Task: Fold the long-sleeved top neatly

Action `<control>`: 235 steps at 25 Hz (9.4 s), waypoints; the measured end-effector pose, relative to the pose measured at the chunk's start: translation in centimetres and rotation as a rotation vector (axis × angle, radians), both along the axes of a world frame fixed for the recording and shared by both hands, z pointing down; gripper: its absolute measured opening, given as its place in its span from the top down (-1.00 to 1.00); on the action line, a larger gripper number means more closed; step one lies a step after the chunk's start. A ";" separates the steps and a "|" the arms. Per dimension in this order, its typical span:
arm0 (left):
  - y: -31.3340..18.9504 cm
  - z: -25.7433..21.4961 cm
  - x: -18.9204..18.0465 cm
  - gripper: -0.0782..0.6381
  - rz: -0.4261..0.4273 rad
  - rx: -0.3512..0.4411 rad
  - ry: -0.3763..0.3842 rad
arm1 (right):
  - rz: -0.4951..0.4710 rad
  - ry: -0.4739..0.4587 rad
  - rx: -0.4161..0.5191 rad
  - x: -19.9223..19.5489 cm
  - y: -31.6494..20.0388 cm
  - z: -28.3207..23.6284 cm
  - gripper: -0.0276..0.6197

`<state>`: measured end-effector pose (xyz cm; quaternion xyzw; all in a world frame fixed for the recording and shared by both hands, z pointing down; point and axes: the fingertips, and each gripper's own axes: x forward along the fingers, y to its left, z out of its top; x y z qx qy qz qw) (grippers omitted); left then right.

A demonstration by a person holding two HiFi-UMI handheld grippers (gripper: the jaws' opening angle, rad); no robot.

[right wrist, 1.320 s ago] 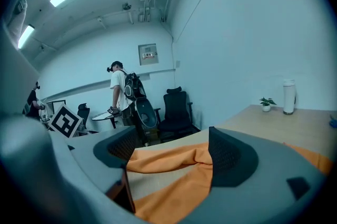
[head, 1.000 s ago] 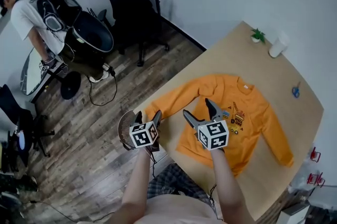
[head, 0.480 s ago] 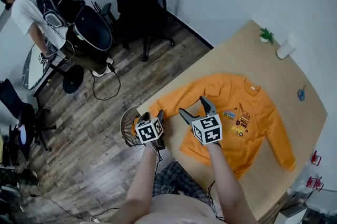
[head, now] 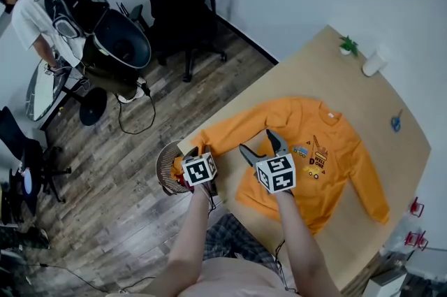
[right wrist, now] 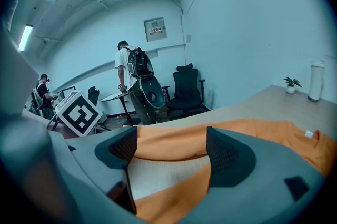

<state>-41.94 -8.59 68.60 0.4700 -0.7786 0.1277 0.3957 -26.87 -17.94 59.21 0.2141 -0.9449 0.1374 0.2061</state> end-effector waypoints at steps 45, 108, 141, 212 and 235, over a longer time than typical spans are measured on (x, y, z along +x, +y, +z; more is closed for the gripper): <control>-24.7 -17.5 32.8 0.66 0.742 0.467 0.004 | 0.718 0.032 -0.013 33.5 -5.0 -0.7 -0.27; -14.1 -9.0 65.0 0.10 1.415 0.243 0.219 | 1.355 0.020 -0.053 64.5 6.4 0.9 -0.23; -11.0 -5.7 68.8 0.10 1.461 0.129 0.235 | 1.358 0.140 -0.372 70.4 4.4 9.0 0.31; -20.6 -7.9 21.9 0.12 0.643 0.159 0.113 | 0.344 0.102 -0.110 13.5 -15.7 -0.8 0.79; -19.5 -6.4 18.6 0.12 0.600 0.128 0.118 | 0.293 0.047 -0.249 9.7 -14.5 4.2 -0.16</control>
